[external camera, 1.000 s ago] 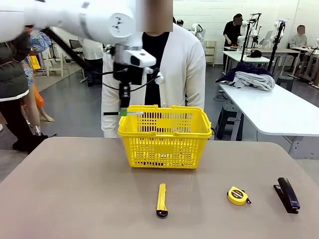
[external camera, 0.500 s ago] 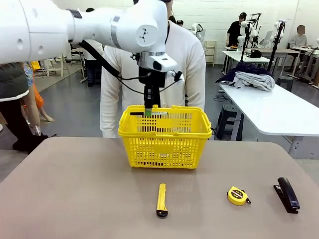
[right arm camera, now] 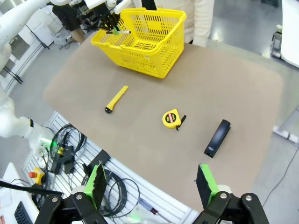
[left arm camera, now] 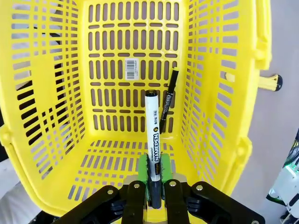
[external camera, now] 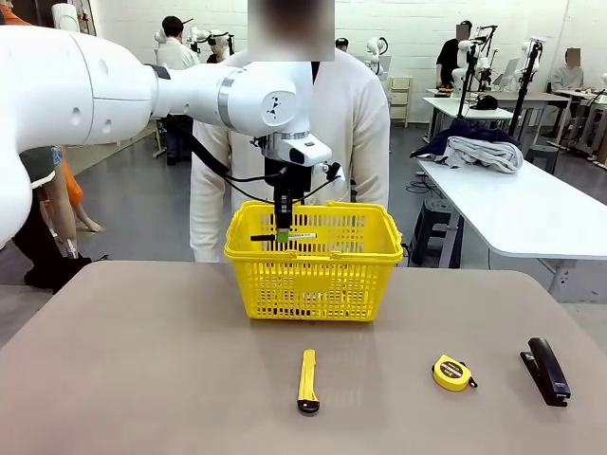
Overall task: Place the items the person wants into the basket.
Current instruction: Pick up the item the person points to and place it in the Market Basket.
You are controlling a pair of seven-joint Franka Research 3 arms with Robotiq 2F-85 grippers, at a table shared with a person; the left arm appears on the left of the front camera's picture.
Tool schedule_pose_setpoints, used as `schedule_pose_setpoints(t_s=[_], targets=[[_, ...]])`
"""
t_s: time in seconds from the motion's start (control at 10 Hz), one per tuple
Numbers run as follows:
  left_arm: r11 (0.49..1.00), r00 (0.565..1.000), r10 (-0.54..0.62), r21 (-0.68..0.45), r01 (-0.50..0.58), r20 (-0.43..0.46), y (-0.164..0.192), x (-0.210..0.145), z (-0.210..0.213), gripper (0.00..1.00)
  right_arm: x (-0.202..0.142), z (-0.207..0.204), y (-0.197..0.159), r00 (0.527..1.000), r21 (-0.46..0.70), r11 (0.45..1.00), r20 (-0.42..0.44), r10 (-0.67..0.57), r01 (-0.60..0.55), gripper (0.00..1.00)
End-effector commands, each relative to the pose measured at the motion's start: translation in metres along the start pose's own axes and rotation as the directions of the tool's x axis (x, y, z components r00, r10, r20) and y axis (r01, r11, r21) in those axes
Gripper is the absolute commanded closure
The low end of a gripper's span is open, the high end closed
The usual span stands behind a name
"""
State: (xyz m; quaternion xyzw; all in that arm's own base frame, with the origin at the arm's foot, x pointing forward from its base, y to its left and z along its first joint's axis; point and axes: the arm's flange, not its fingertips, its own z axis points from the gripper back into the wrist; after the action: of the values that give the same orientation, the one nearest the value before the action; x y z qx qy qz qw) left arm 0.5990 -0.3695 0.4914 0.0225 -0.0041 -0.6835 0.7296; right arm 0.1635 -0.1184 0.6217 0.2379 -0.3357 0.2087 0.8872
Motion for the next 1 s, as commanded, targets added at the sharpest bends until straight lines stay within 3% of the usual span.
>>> schedule_pose_setpoints(t_s=[0.0, 0.8, 0.9], targets=[[0.999, 0.999, -0.035, -0.023, 0.036, 0.028, 0.012, 0.008, -0.002, 0.88, 0.000, -0.001, 0.000, 1.000, 0.021, 1.000, 0.003, 0.012, -0.012, 0.00], [0.992, 0.999, 0.003, -0.125, 0.002, 0.042, 0.038, 0.017, -0.038, 0.88, 0.000, -0.001, 0.000, 1.000, 0.021, 1.000, 0.003, 0.012, -0.012, 0.00], [0.992, 0.999, -0.005, -0.129, 0.010, 0.040, 0.038, 0.019, -0.039, 0.53, 0.000, -0.001, 0.000, 1.000, 0.021, 1.000, 0.003, 0.012, -0.012, 0.00]])
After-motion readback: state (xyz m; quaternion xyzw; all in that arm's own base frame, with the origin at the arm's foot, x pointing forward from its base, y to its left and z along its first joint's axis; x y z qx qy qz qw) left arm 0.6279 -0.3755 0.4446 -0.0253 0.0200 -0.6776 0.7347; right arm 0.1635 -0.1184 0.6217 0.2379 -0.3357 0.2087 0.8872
